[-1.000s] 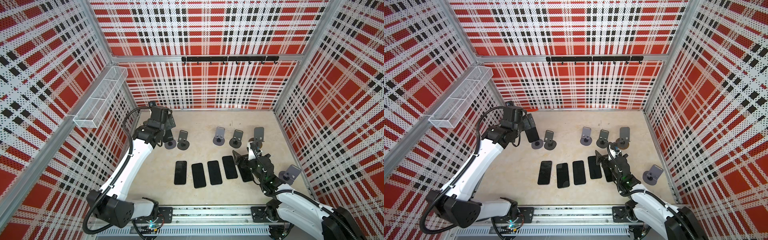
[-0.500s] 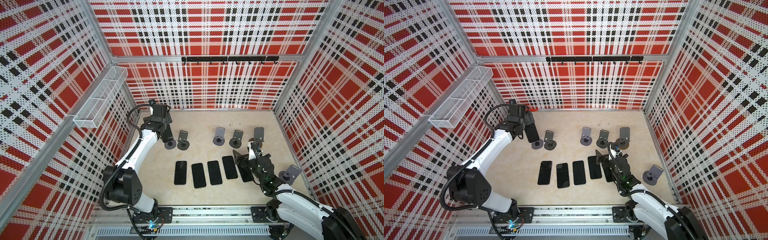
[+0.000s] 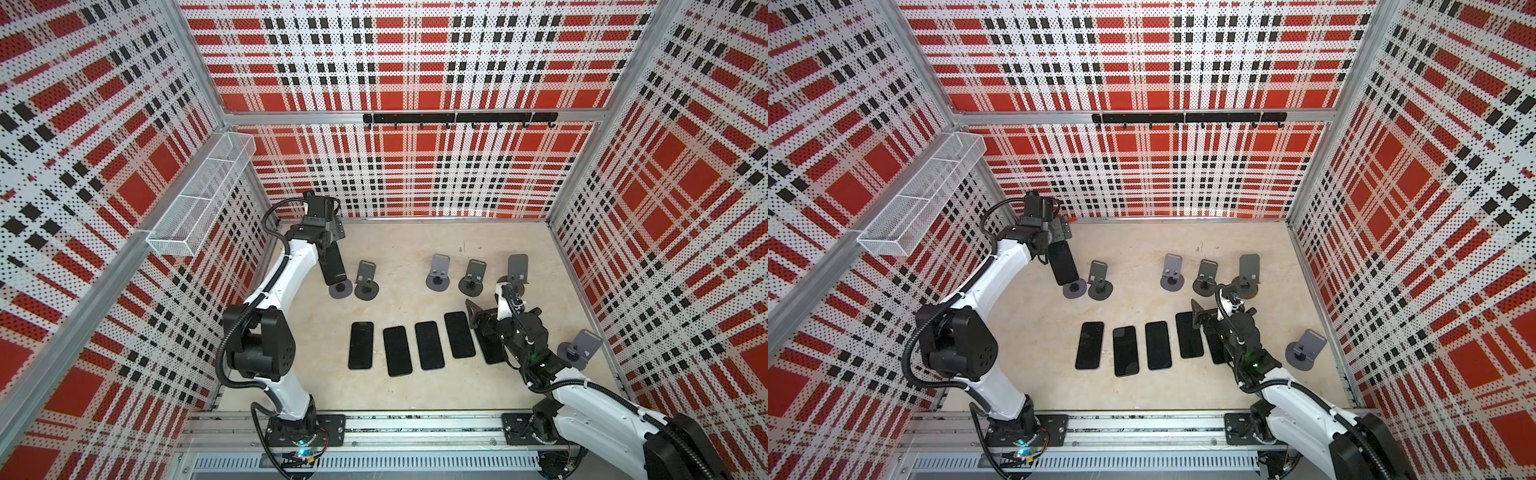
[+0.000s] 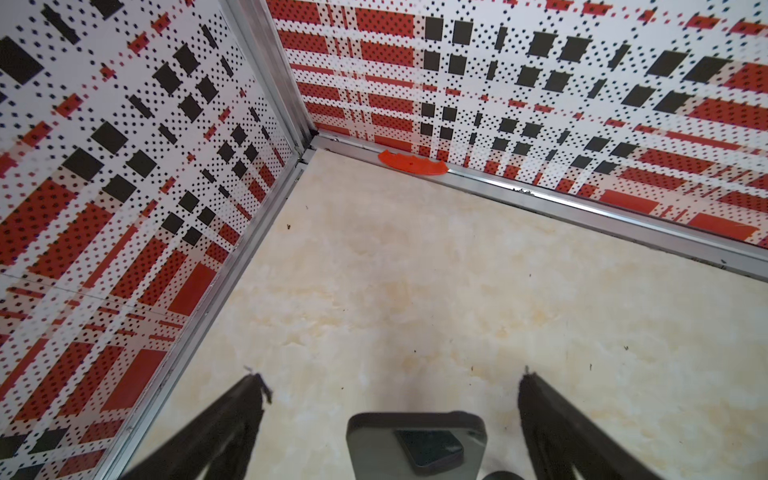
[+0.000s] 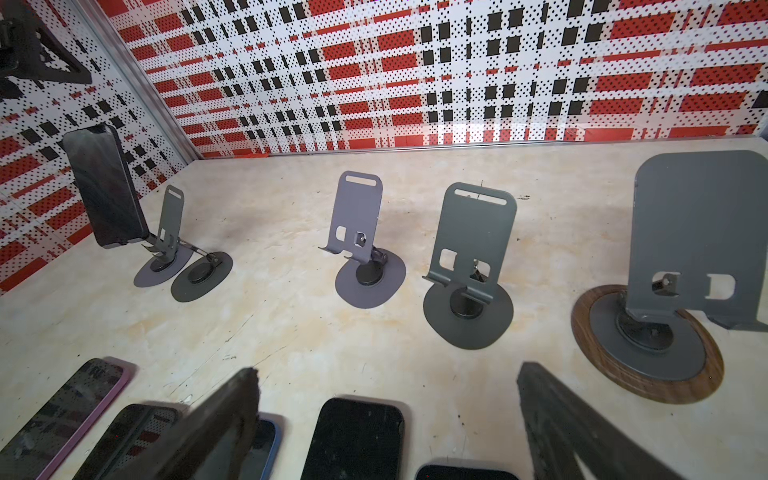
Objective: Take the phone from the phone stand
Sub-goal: 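Lower the left gripper and close it on the black phone's top edge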
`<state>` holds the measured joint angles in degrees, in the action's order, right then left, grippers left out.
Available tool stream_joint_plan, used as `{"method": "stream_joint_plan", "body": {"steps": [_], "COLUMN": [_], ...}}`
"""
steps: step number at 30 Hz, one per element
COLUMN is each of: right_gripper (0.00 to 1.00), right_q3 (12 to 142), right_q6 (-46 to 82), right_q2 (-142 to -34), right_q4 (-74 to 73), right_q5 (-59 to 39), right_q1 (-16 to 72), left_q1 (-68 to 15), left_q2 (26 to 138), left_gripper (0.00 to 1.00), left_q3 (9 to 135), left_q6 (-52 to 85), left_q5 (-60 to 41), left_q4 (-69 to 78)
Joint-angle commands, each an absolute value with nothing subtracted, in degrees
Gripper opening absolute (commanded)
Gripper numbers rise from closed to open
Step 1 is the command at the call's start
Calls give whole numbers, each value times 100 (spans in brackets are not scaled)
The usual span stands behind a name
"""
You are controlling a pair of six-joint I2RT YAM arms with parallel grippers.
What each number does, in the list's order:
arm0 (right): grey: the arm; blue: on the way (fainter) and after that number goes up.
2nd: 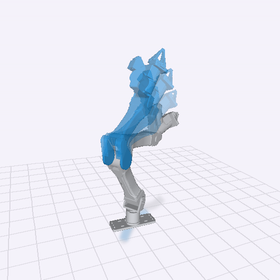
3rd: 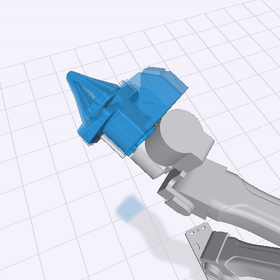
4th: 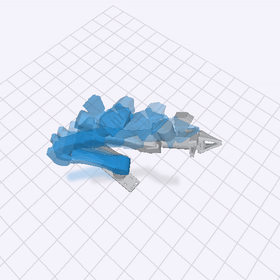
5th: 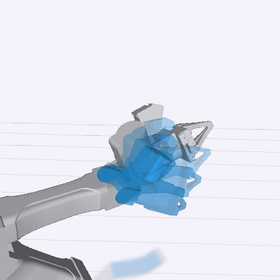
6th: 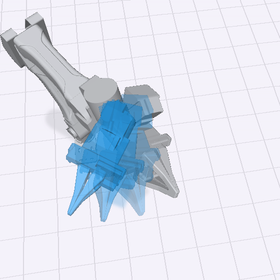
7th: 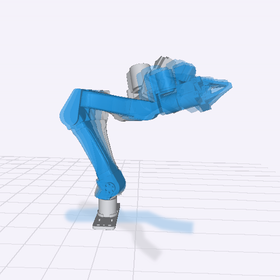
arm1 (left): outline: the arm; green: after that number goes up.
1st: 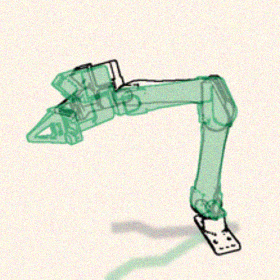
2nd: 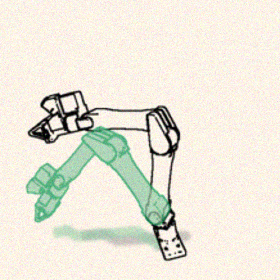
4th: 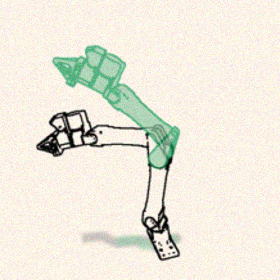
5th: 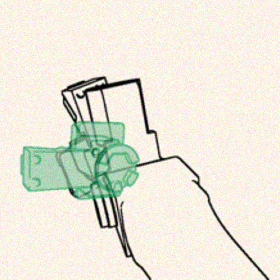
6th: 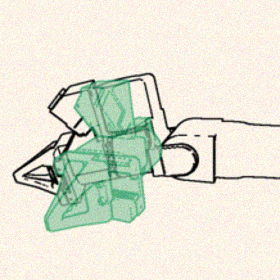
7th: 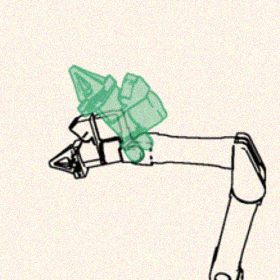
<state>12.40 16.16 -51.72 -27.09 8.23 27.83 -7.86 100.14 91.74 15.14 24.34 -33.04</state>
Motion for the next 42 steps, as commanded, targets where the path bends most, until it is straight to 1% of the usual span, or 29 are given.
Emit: {"method": "stream_joint_plan", "body": {"steps": [1,6,15,18,23,29,35,42], "right_gripper": [100,100,100,100,100,100,100,100], "right_q3": [1210,1190,1199,1202,1073,1051,1055,1041], "right_q6": [1626,1628,1652,1661,1679,1689,1690,1687], "right_q2": [-5081,-5022,-5008,-4968,-4728,-4672,-4701,-4674], "right_q4": [-2782,-2794,-2763,-2722,-2760,-2788,-2767,-2786], "right_q5": [868,877,888,971,1156,1253,1233,1239], "right_q1": [2763,2757,2755,2757,2760,2758,2758,2759], "left_q1": [-801,-800,-756,-747,-731,-579,-519,-510], "left_q2": [10275,10418,10448,10485,10429,10300,10191,10126], "left_gripper": [98,98,99,94,90,89,83,81], "left_q3": [9449,9447,9313,9243,8993,8726,8498,8442], "left_q6": [1548,1556,1515,1447,1484,1514,1615,1652], "left_q5": [2408,2172,2132,2087,2039,1596,1281,1257], "left_q4": [-3731,-3759,-3797,-3797,-3713,-3554,-3391,-3375]}}
